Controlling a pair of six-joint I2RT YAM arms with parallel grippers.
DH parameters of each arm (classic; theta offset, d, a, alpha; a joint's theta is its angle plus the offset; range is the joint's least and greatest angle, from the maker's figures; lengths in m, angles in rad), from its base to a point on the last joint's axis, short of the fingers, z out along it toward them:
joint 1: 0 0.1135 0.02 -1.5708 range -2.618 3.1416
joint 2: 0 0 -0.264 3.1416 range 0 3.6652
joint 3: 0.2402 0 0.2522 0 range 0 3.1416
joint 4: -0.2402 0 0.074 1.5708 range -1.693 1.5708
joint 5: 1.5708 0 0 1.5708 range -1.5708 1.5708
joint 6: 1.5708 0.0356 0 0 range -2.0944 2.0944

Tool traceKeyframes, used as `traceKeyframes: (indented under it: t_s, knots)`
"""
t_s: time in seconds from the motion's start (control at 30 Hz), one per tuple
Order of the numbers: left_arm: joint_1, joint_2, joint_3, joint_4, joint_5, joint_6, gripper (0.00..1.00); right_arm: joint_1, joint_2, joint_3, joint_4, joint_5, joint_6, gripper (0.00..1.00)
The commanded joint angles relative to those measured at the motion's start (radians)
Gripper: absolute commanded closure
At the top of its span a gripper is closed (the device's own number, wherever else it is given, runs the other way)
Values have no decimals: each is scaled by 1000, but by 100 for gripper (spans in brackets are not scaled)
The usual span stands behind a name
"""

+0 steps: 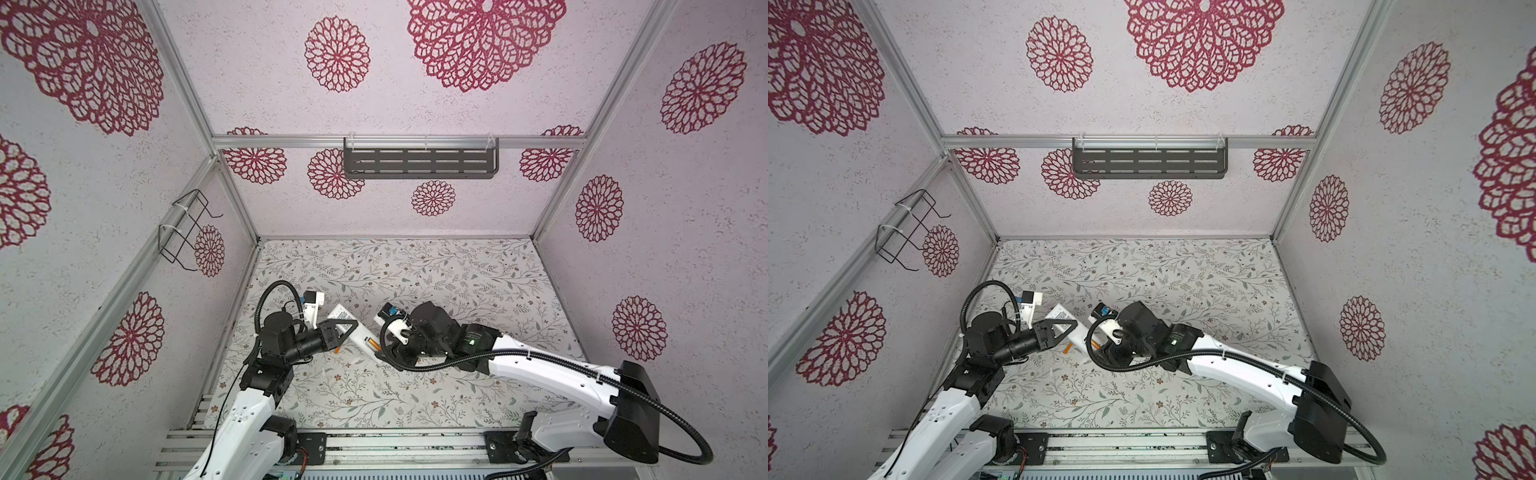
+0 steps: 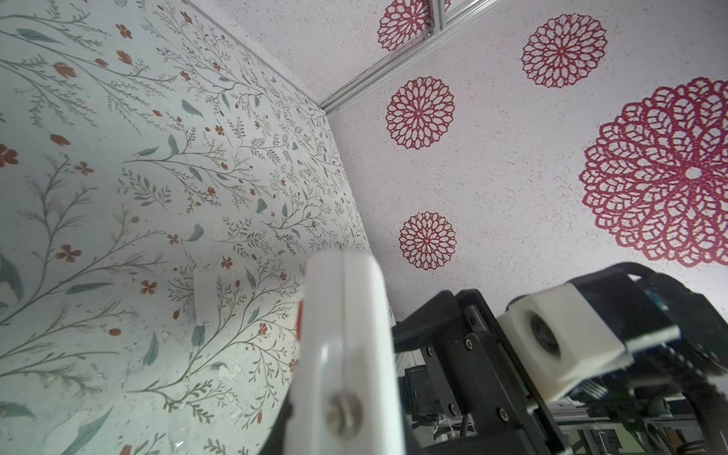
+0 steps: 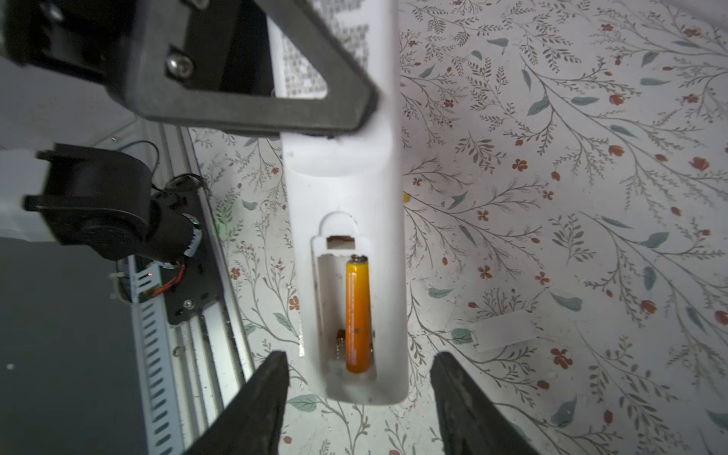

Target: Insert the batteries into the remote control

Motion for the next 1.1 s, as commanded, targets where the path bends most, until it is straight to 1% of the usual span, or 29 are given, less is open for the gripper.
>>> traceKeyframes:
  t_s: [0.0, 0.1, 0.23, 0.47, 0.67, 0.83, 0.87, 0.9, 1.07]
  knots:
    - [3, -7, 28, 30, 43, 12, 100, -66, -63, -28, 65, -195, 35, 28]
    - [3, -5, 27, 53, 67, 1, 100, -105, -75, -51, 86, -298, 51, 23]
    - [2, -3, 25, 86, 96, -17, 100, -140, -59, -67, 127, -398, 85, 19]
    - [1, -9, 30, 103, 149, -41, 100, -157, -29, -78, 166, -462, 103, 17]
    - [1, -10, 43, 94, 181, -38, 100, -167, -4, -87, 203, -500, 115, 19]
    - [1, -11, 43, 95, 185, -37, 100, -173, 19, -100, 237, -523, 127, 22]
    - [1, -11, 43, 95, 184, -37, 100, -175, 21, -105, 246, -529, 131, 25]
    - [0, -8, 43, 97, 185, -37, 100, -176, 22, -110, 255, -530, 134, 27]
    - [0, -7, 43, 101, 188, -39, 100, -183, 32, -129, 275, -542, 143, 46]
